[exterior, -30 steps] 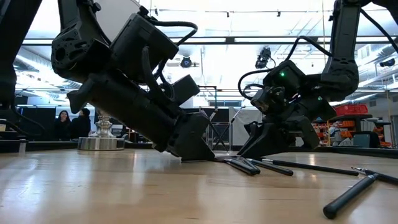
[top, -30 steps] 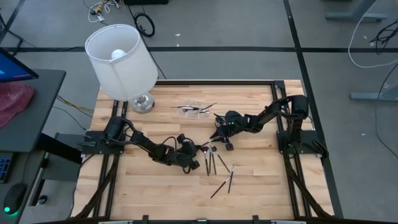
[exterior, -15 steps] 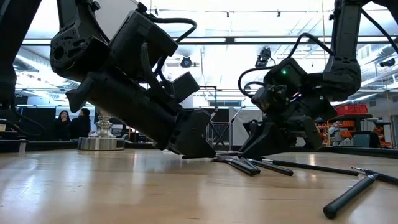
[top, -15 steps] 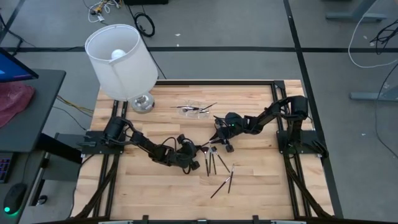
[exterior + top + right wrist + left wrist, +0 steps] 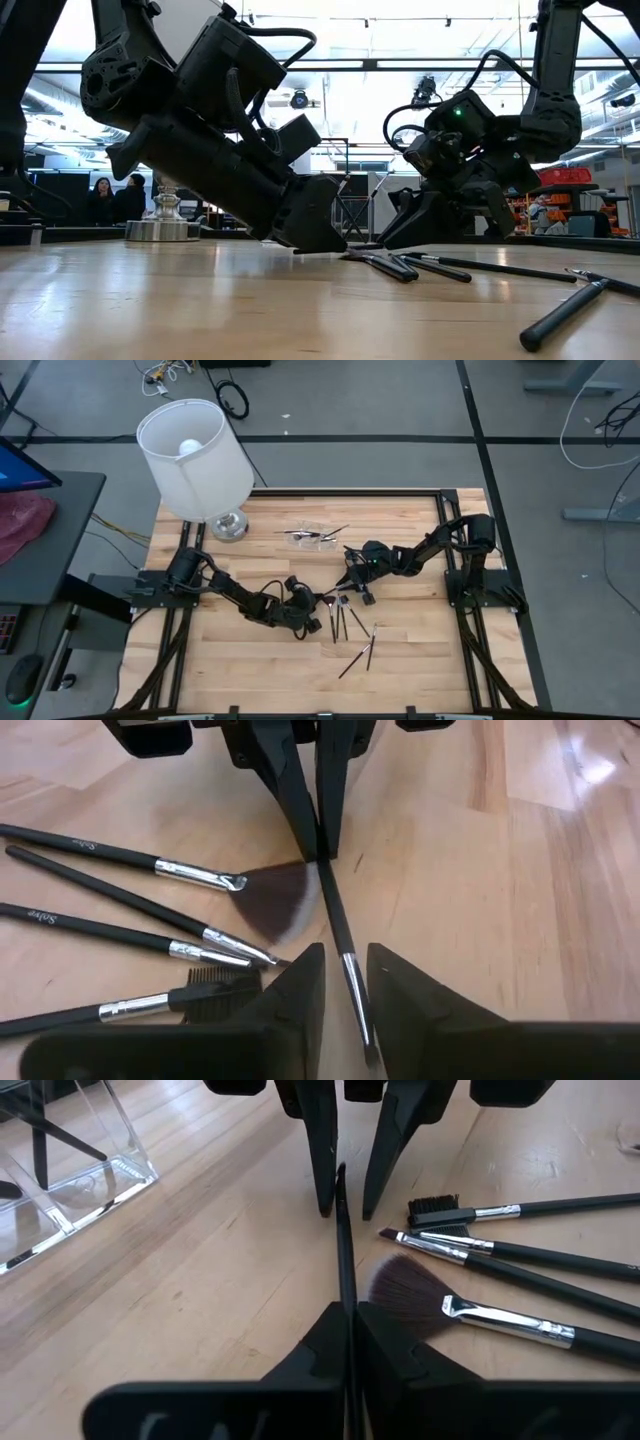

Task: Put items in baskets/containers
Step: Put the black eyeshadow brush into the transparent organizer

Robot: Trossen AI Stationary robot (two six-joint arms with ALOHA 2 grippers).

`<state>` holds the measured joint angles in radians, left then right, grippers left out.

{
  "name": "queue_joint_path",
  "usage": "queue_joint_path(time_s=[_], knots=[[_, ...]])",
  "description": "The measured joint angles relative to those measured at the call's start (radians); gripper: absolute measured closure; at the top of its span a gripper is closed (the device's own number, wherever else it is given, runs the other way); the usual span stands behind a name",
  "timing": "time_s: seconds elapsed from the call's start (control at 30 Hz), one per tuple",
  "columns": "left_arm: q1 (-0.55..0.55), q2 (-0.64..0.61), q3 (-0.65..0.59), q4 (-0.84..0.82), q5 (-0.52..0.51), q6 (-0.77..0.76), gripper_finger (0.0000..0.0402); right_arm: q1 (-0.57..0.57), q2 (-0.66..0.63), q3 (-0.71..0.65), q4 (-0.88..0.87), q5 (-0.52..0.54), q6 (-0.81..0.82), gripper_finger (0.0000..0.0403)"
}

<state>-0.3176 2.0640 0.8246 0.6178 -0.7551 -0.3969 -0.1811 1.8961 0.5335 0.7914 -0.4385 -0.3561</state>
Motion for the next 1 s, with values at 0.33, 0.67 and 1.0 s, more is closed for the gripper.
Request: queue_joint_path(time_s=[0.33,0.67,1.0], knots=[[0.0,-0.001,0.0,0.0,0.001,0.0,0.0388,-0.001,-0.002,0.0,0.0,0.001,0.002,0.0353],[-0.005,-0.002,0.0,0.013,-0.006,0.024,0.0389,0.0,-0.002,0.0,-0.001,0.001,0.003,0.0332],[-0.005,-0.002,0.0,0.015,-0.008,0.027,0.0387,0.0,-0.002,0.002,-0.001,0.004,0.003,0.0319]])
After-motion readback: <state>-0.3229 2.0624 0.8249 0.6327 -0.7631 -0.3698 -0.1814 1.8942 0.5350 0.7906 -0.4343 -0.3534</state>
